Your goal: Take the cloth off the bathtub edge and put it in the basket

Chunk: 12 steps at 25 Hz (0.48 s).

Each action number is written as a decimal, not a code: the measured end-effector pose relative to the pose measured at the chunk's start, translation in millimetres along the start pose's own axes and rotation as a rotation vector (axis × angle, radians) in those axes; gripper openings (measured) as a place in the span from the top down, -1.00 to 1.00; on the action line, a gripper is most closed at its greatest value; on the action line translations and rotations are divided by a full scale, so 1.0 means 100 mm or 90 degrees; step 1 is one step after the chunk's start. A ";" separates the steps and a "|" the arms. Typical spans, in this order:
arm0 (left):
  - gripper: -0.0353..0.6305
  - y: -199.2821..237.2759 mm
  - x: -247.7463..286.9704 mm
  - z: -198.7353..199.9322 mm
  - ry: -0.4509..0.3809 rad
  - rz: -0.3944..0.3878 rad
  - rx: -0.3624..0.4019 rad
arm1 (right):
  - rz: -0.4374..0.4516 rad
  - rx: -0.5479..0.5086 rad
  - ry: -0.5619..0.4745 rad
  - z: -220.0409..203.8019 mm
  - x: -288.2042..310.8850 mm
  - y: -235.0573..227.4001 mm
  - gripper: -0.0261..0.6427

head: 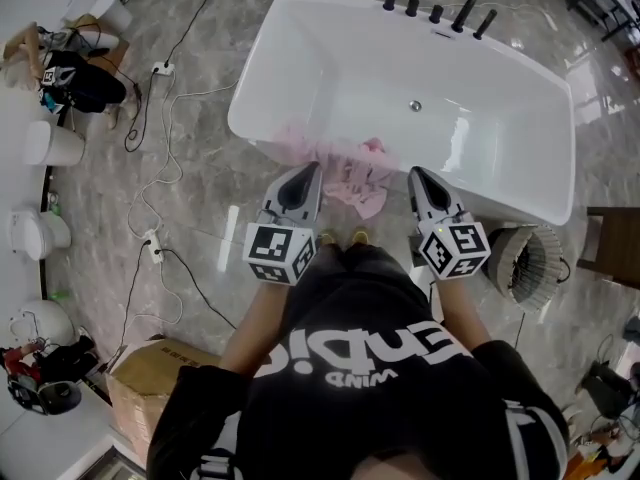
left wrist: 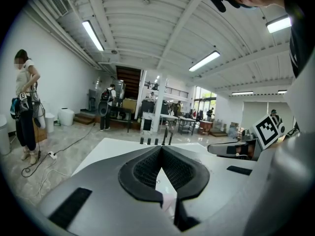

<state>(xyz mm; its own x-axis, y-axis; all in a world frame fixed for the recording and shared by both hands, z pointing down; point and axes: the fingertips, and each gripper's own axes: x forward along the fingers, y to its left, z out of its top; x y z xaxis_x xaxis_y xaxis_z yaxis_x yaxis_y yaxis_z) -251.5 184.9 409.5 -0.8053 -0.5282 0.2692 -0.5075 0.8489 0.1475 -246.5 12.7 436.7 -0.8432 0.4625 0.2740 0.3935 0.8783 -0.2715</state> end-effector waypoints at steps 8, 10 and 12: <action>0.85 0.26 0.14 -0.01 0.007 -0.012 -0.004 | -0.007 0.007 0.002 0.03 0.26 0.06 0.88; 0.85 0.33 0.20 -0.01 0.005 -0.014 0.002 | -0.006 0.013 0.005 0.01 0.36 0.05 0.88; 0.85 0.40 0.27 -0.04 0.009 -0.017 0.016 | 0.000 0.024 0.013 -0.03 0.47 0.05 0.88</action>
<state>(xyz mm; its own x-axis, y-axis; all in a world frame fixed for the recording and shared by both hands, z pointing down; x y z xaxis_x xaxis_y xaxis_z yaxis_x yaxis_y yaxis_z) -292.3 205.1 426.4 -0.7867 -0.5508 0.2787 -0.5370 0.8333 0.1308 -283.1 39.4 451.1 -0.8352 0.4653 0.2932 0.3794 0.8733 -0.3056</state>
